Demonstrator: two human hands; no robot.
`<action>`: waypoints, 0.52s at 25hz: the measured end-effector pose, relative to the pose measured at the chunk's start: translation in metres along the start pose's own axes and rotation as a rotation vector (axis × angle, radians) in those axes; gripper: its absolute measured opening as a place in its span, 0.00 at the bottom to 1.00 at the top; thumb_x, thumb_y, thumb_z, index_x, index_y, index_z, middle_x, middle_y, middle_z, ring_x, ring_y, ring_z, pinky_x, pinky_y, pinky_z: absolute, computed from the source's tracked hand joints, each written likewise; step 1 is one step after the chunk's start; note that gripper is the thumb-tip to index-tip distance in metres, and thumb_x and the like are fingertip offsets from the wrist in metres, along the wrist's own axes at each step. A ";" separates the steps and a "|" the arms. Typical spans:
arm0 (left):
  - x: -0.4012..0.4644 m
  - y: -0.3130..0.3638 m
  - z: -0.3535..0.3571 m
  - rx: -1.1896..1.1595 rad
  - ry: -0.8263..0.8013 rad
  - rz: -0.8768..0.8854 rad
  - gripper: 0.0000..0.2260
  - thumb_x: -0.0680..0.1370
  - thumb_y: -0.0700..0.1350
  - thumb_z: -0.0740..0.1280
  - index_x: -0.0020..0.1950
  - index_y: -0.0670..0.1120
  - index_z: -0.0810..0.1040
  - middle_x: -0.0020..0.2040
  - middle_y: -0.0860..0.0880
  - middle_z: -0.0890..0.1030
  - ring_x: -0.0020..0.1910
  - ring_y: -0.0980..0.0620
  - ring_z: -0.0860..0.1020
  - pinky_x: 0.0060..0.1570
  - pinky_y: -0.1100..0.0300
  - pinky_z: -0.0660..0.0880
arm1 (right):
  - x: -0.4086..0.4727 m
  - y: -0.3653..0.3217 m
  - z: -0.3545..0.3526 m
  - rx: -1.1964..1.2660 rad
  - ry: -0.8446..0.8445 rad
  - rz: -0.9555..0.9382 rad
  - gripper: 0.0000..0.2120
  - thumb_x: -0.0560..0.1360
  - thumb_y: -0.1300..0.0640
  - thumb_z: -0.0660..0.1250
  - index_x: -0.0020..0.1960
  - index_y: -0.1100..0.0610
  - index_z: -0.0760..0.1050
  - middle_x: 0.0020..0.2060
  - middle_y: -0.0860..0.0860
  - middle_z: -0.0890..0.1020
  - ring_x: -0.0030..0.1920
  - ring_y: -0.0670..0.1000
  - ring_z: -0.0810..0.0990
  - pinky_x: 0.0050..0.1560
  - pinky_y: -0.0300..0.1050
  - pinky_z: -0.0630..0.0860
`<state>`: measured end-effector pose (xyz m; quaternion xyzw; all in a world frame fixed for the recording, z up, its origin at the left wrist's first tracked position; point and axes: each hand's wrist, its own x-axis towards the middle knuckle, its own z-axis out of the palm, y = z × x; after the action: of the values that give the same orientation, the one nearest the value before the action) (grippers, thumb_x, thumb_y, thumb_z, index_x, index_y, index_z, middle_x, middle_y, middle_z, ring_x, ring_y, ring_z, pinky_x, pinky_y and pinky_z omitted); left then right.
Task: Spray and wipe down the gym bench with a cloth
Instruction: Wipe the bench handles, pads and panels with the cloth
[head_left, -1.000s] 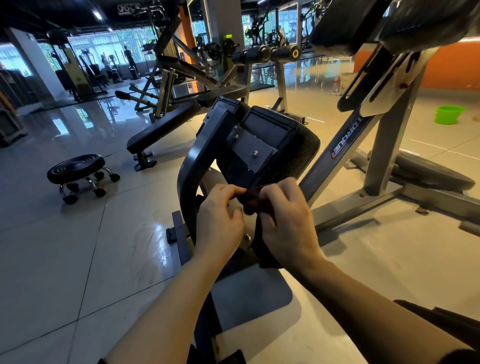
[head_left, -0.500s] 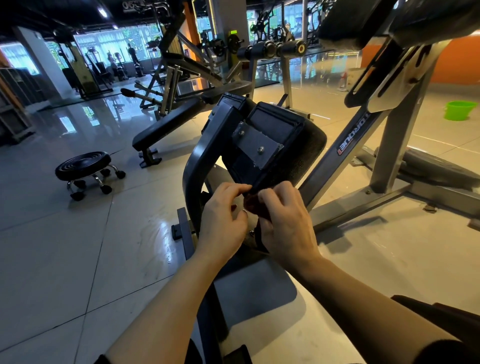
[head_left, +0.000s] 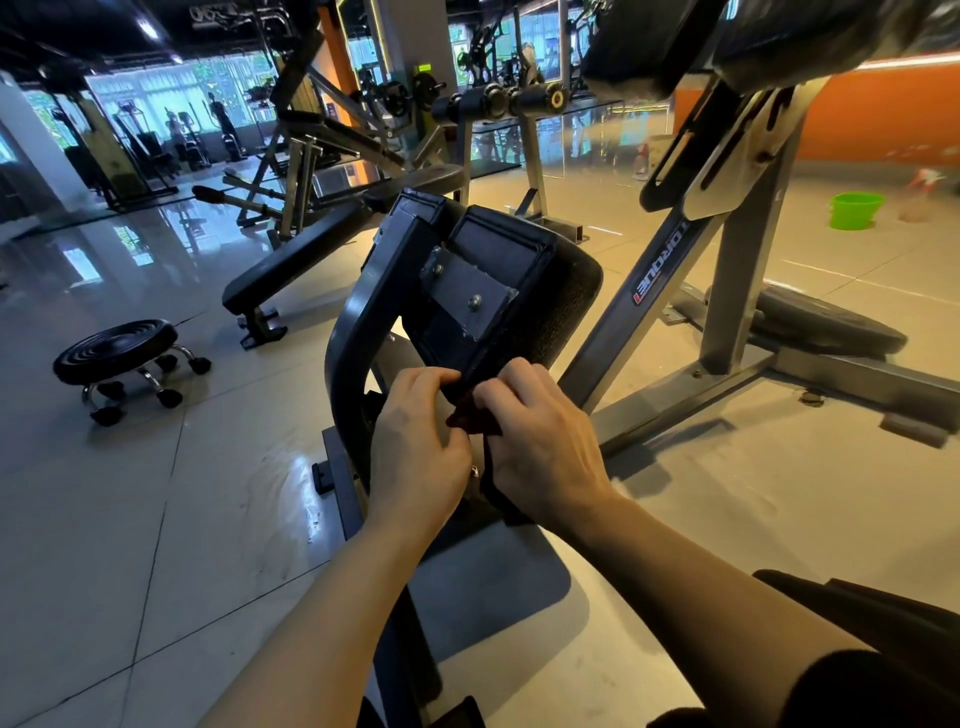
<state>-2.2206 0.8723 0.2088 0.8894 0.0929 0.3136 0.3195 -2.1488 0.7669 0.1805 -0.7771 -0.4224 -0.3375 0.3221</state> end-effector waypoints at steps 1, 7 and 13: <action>0.000 0.002 0.002 -0.003 0.014 0.015 0.20 0.72 0.31 0.67 0.62 0.46 0.73 0.58 0.50 0.73 0.57 0.54 0.74 0.58 0.59 0.74 | 0.005 0.000 -0.004 0.015 0.052 0.015 0.09 0.71 0.59 0.68 0.50 0.58 0.74 0.46 0.53 0.74 0.44 0.47 0.69 0.36 0.38 0.73; 0.007 0.013 0.014 0.015 0.064 0.113 0.20 0.74 0.36 0.70 0.64 0.47 0.72 0.61 0.50 0.73 0.60 0.56 0.73 0.56 0.77 0.68 | 0.038 0.025 -0.033 0.220 0.425 0.440 0.11 0.71 0.65 0.70 0.52 0.59 0.74 0.50 0.48 0.69 0.51 0.46 0.69 0.52 0.36 0.70; 0.010 0.014 0.020 -0.013 0.095 0.112 0.20 0.74 0.37 0.69 0.65 0.48 0.71 0.62 0.50 0.71 0.62 0.52 0.73 0.57 0.68 0.69 | 0.021 0.014 -0.027 0.270 0.030 0.258 0.09 0.69 0.61 0.72 0.47 0.54 0.75 0.46 0.45 0.70 0.45 0.45 0.70 0.44 0.36 0.72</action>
<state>-2.2012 0.8545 0.2104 0.8751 0.0562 0.3735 0.3026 -2.1350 0.7489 0.2091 -0.7695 -0.3556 -0.2454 0.4703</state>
